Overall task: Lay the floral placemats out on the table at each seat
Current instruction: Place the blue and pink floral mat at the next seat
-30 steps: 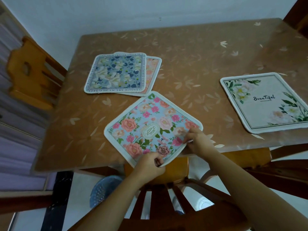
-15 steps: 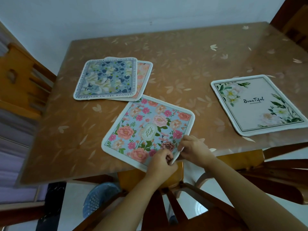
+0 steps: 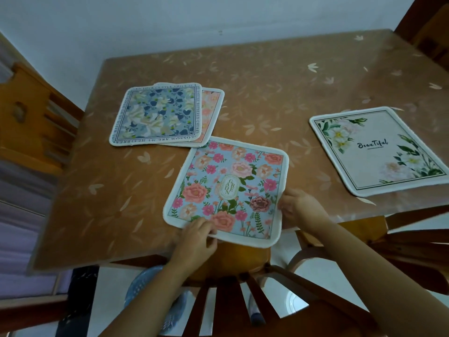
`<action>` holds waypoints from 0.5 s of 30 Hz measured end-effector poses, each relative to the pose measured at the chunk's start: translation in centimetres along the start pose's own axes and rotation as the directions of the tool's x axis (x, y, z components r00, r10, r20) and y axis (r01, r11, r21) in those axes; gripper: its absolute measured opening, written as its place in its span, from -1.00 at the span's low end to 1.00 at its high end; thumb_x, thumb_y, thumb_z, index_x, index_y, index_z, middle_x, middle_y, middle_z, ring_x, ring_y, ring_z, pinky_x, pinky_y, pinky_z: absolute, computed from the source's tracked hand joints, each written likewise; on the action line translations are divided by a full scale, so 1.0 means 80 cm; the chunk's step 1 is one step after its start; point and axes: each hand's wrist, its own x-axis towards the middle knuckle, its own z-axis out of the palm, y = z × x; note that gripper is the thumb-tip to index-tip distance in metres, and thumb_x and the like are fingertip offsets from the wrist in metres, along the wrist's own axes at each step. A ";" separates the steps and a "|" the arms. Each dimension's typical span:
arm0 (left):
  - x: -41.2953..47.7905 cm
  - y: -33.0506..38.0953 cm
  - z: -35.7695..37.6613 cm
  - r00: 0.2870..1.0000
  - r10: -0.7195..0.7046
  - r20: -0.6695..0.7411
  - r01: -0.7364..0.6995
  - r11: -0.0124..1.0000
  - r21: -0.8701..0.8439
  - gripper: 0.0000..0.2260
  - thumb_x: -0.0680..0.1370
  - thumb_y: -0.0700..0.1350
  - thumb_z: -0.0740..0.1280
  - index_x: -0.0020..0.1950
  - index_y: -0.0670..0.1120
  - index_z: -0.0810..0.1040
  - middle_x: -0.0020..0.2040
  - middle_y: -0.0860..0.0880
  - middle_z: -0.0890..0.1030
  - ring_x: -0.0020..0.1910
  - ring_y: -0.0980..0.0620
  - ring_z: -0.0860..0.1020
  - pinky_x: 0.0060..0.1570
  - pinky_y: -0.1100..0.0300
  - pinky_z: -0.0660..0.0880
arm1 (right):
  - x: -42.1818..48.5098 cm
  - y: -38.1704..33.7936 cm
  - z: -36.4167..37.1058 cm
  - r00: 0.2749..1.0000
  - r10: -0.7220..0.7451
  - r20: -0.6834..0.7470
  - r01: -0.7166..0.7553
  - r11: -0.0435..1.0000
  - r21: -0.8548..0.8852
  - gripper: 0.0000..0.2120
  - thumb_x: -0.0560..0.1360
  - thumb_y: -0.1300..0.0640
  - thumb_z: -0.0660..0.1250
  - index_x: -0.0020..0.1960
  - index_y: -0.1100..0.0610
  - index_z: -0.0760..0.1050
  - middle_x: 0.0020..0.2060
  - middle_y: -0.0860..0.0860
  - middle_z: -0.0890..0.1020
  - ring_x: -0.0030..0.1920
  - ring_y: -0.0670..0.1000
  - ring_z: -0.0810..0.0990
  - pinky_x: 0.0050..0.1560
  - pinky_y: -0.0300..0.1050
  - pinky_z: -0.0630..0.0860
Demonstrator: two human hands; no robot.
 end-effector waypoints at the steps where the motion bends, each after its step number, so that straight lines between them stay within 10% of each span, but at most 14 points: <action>1: 0.001 -0.002 0.001 1.000 0.009 0.012 -0.009 1.000 0.028 -0.90 0.41 -0.15 0.35 -0.12 -0.07 0.46 -0.12 0.05 0.44 -0.05 0.03 0.43 -0.04 0.20 0.31 | -0.003 -0.006 -0.001 1.000 -0.020 0.002 0.020 1.000 -0.016 -0.87 0.43 0.17 0.33 -0.04 0.16 0.55 0.02 0.09 0.60 0.03 0.12 0.51 0.01 0.02 0.51; 15: 0.011 -0.022 -0.018 0.986 0.159 0.042 -0.164 0.975 0.152 -0.78 0.38 -0.11 0.43 -0.08 -0.21 0.54 -0.10 -0.15 0.53 -0.05 -0.13 0.51 0.03 -0.04 0.47 | 0.018 -0.106 0.064 0.976 -0.061 0.208 0.077 0.994 -0.071 -0.45 0.34 -0.06 0.38 0.21 0.12 0.27 0.17 0.08 0.39 0.15 0.10 0.33 0.15 0.05 0.41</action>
